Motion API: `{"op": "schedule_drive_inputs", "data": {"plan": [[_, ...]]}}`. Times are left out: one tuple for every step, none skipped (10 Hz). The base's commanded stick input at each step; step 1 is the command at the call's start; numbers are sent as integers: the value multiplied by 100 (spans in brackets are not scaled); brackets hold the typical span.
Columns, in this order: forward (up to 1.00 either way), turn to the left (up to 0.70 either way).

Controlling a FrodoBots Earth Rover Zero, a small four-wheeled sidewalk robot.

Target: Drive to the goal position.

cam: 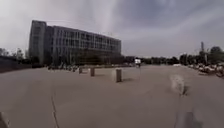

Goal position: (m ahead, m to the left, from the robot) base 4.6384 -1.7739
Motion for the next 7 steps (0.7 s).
{"op": "schedule_drive_inputs", "data": {"plan": [[100, -40], [100, -40], [100, -40], [100, -40], [100, -39], [100, -24], [100, 0]]}}
